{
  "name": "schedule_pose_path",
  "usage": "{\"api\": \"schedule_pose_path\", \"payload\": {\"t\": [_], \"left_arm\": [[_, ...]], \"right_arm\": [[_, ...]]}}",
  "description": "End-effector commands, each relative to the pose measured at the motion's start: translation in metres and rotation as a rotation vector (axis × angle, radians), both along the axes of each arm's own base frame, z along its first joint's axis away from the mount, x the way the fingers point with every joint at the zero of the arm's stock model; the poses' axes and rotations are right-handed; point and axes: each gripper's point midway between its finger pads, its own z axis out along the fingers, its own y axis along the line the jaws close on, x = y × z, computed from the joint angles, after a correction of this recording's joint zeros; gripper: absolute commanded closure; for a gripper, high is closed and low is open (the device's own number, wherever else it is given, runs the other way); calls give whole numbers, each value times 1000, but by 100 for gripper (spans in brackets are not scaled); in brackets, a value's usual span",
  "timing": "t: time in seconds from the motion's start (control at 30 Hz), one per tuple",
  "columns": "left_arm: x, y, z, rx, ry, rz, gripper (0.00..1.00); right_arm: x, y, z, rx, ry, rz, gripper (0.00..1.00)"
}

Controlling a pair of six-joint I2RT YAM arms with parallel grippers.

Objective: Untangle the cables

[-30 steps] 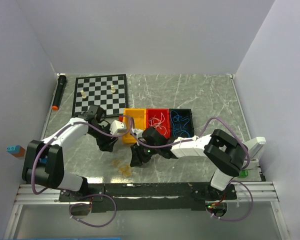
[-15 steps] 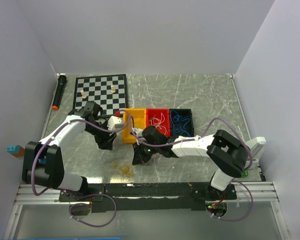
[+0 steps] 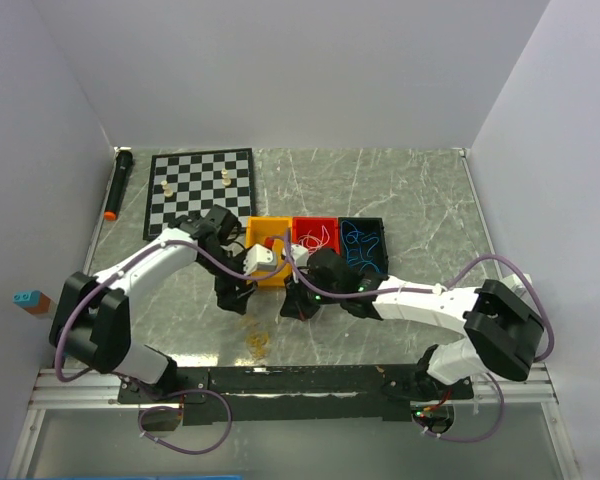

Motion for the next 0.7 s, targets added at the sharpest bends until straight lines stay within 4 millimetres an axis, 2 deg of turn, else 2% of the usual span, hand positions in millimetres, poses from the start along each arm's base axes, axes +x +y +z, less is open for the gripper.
{"api": "schedule_pose_path", "payload": {"t": [0.0, 0.1, 0.2, 0.33, 0.4, 0.5, 0.57, 0.67], "left_arm": [[-3, -8, -4, -12, 56, -4, 20], [6, -11, -8, -12, 39, 19, 19], [22, -18, -6, -23, -7, 60, 22], [32, -25, 13, -69, -58, 84, 23], [34, -28, 23, -90, -77, 91, 23], [28, -33, 37, -105, -73, 64, 26], [20, -42, 41, -108, -69, 11, 28], [1, -57, 34, -72, -66, -64, 28]], "right_arm": [[8, -11, 1, -7, -47, -36, 100], [7, -14, -1, -2, -39, -42, 100], [10, -18, -4, -17, -34, -67, 100], [30, -47, 1, -10, -54, -217, 100], [42, -65, 18, 38, -78, -294, 100], [49, -79, 43, 124, -111, -326, 100], [44, -76, 43, 138, -98, -294, 100], [41, -76, 25, 89, -45, -291, 100]]}}
